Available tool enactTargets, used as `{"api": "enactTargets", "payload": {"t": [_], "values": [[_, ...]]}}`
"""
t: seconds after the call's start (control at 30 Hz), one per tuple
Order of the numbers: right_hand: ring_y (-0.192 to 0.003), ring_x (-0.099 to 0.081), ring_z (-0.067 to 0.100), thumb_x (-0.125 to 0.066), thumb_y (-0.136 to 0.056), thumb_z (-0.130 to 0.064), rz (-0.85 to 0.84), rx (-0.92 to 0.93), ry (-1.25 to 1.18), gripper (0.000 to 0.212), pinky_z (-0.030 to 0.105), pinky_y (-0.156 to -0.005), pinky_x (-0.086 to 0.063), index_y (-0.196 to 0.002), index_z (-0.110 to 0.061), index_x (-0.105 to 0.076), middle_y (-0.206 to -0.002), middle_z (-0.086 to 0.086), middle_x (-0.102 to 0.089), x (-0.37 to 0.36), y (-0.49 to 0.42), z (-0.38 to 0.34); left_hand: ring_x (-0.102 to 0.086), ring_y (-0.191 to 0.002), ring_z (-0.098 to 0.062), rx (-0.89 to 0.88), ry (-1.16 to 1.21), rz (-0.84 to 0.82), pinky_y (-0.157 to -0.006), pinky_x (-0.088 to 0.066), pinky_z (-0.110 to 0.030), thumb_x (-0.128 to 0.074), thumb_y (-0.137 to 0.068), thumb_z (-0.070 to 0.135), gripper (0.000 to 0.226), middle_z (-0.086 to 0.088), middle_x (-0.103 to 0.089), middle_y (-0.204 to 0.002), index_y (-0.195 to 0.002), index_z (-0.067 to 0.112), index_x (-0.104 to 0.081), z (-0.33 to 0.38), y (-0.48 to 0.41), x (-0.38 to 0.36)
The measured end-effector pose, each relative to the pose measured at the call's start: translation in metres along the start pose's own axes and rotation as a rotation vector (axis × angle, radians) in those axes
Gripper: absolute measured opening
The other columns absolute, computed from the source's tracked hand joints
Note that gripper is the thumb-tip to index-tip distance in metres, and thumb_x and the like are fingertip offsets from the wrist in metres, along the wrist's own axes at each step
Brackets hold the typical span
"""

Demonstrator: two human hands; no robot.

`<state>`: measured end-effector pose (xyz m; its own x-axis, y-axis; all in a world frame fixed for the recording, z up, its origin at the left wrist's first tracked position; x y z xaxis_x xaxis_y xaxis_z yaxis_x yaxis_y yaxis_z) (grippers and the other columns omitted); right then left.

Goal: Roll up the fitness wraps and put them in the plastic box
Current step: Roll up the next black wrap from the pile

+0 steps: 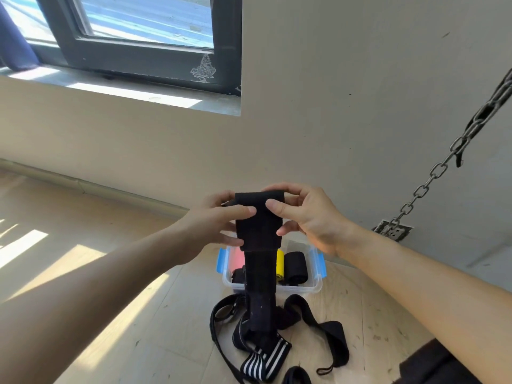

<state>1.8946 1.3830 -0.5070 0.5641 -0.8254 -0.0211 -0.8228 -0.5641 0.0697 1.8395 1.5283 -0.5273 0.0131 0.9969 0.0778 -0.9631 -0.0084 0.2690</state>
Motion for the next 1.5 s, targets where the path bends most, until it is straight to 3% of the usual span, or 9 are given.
{"api": "enactTargets", "payload": {"t": [0.13, 0.33, 0.53, 0.63, 0.83, 0.93, 1.17, 1.33, 1.5], "values": [[-0.089, -0.074, 0.020, -0.068, -0.092, -0.001, 0.003, 0.056, 0.040, 0.024, 0.025, -0.058, -0.057, -0.115, -0.009, -0.070, -0.097, 0.009, -0.076, 0.001, 0.001, -0.006, -0.075, -0.099, -0.032, 0.005, -0.015, -0.050, -0.087, -0.062, -0.045, -0.067, -0.094, 0.046, 0.036, -0.009, -0.075, -0.112, -0.120, 0.021, -0.071, 0.002, 0.003, -0.006], [-0.096, -0.074, 0.021, -0.071, -0.088, 0.003, -0.023, 0.075, 0.096, 0.034, 0.028, -0.065, -0.060, -0.118, -0.013, -0.070, -0.107, 0.016, -0.074, -0.002, 0.002, -0.006, -0.070, -0.074, -0.015, -0.062, -0.037, 0.044, -0.061, -0.056, -0.024, -0.070, -0.094, 0.033, 0.026, -0.013, -0.065, -0.097, -0.111, 0.013, -0.072, 0.009, 0.003, 0.003], [-0.095, -0.073, 0.025, -0.061, -0.090, -0.046, -0.075, -0.117, 0.015, 0.046, 0.032, -0.057, -0.060, -0.122, -0.013, -0.068, -0.106, 0.007, -0.073, -0.012, 0.003, 0.007, -0.061, -0.058, -0.005, -0.177, 0.021, 0.096, -0.060, -0.049, -0.024, -0.078, -0.086, 0.004, 0.024, -0.003, -0.065, -0.087, -0.104, 0.018, -0.072, 0.022, 0.004, 0.010], [-0.098, -0.073, 0.028, -0.058, -0.087, -0.054, -0.059, -0.126, 0.016, 0.055, 0.030, -0.054, -0.058, -0.121, -0.012, -0.069, -0.111, 0.012, -0.073, -0.012, 0.002, 0.009, -0.063, -0.062, -0.006, -0.206, 0.011, 0.100, -0.059, -0.050, -0.024, -0.079, -0.083, 0.000, 0.028, -0.002, -0.066, -0.089, -0.101, 0.020, -0.071, 0.024, 0.005, 0.009], [-0.093, -0.072, 0.028, -0.064, -0.096, -0.027, -0.030, -0.080, -0.033, 0.033, 0.024, -0.049, -0.053, -0.119, -0.004, -0.066, -0.107, 0.019, -0.073, -0.007, 0.002, 0.006, -0.070, -0.081, -0.017, -0.188, -0.017, 0.125, -0.060, -0.054, -0.025, -0.083, -0.079, 0.000, 0.048, -0.005, -0.068, -0.102, -0.118, 0.022, -0.066, 0.021, 0.004, 0.009], [-0.086, -0.073, 0.023, -0.062, -0.097, -0.018, -0.029, -0.063, -0.084, 0.022, 0.025, -0.050, -0.054, -0.117, -0.008, -0.064, -0.095, 0.008, -0.074, -0.005, 0.002, 0.001, -0.075, -0.091, -0.026, -0.087, 0.047, 0.088, -0.063, -0.058, -0.029, -0.084, -0.079, 0.020, 0.057, -0.009, -0.066, -0.114, -0.130, 0.023, -0.059, 0.010, 0.003, 0.008], [-0.090, -0.072, 0.023, -0.061, -0.097, 0.001, -0.071, 0.005, -0.068, 0.024, 0.026, -0.062, -0.058, -0.119, -0.008, -0.063, -0.101, 0.010, -0.072, -0.008, 0.002, 0.000, -0.074, -0.078, -0.030, -0.028, 0.069, 0.048, -0.060, -0.056, -0.029, -0.073, -0.080, 0.051, 0.052, -0.011, -0.070, -0.113, -0.119, 0.017, -0.068, 0.005, 0.003, 0.004], [-0.098, -0.073, 0.026, -0.065, -0.092, 0.006, -0.058, -0.007, -0.012, 0.031, 0.033, -0.066, -0.061, -0.117, -0.013, -0.064, -0.109, 0.009, -0.070, -0.005, 0.001, 0.003, -0.072, -0.072, -0.019, -0.088, 0.065, 0.074, -0.057, -0.056, -0.023, -0.078, -0.089, 0.020, 0.025, -0.011, -0.065, -0.099, -0.111, 0.013, -0.071, 0.009, 0.003, 0.007], [-0.099, -0.071, 0.022, -0.064, -0.095, -0.038, -0.120, -0.143, 0.031, 0.039, 0.036, -0.066, -0.059, -0.124, -0.013, -0.064, -0.111, 0.007, -0.071, -0.012, 0.003, 0.013, -0.067, -0.070, -0.013, -0.150, 0.071, 0.058, -0.059, -0.055, -0.022, -0.079, -0.083, -0.003, 0.029, -0.006, -0.063, -0.092, -0.105, 0.014, -0.070, 0.014, 0.004, 0.007]]}}
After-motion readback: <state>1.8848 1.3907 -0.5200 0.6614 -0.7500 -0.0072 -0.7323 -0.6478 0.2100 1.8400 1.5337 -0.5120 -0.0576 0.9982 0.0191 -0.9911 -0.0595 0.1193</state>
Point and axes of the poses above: each hand's wrist, its own y-axis away from the middle knuckle, its own x-axis out of the back of the hand, z = x × y, the point moved 10 cm from there along -y, towards the middle knuckle
